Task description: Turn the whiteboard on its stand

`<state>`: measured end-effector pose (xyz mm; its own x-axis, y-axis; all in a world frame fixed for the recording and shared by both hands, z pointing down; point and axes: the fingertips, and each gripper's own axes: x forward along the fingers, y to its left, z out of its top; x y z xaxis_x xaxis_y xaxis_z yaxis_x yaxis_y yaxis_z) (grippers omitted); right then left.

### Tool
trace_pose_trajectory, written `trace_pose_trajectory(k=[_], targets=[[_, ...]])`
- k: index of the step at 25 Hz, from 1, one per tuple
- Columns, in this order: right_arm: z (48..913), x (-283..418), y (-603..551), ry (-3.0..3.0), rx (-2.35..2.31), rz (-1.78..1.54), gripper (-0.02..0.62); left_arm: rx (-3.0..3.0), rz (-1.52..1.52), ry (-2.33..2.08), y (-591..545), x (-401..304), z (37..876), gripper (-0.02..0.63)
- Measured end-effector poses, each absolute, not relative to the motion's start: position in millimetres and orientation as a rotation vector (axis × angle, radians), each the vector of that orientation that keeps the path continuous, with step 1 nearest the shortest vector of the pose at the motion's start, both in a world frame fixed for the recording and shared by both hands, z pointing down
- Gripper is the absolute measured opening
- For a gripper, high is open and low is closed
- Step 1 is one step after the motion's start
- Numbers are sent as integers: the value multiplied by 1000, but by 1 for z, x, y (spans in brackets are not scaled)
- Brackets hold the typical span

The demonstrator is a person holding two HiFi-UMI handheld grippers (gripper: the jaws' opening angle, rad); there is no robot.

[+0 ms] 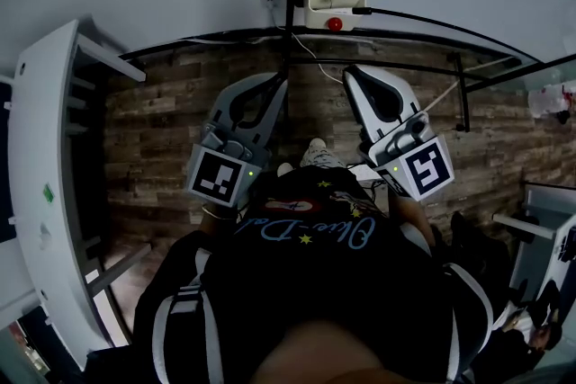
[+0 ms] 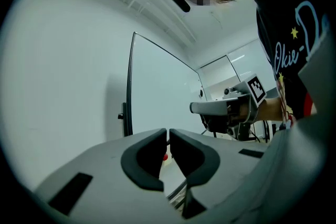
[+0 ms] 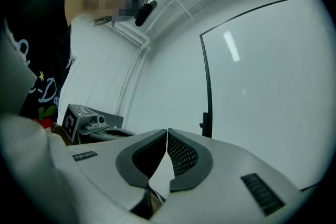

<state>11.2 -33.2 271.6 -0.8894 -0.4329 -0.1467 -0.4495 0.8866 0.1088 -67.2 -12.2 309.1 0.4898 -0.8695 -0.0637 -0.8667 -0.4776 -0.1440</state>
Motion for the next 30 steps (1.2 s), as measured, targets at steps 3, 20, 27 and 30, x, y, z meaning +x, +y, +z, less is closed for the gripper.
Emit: trace_pose_trajectory(k=[3,20,27,30], targets=[[271,5,-43,2942,-664,215,28,-2560,-37,1563,-16,-78,312,35],[259,-6,-128,2896,-535,225,51,-2513,-91,1603,-100,-78,300,35],[257,-7,-159,2900,-483,251,55,-2506,-79,1616,-139,-72,300,35],[257,-6,-169,2899,-461,252,55,-2487,-90,1635,-150,-72,301,35]])
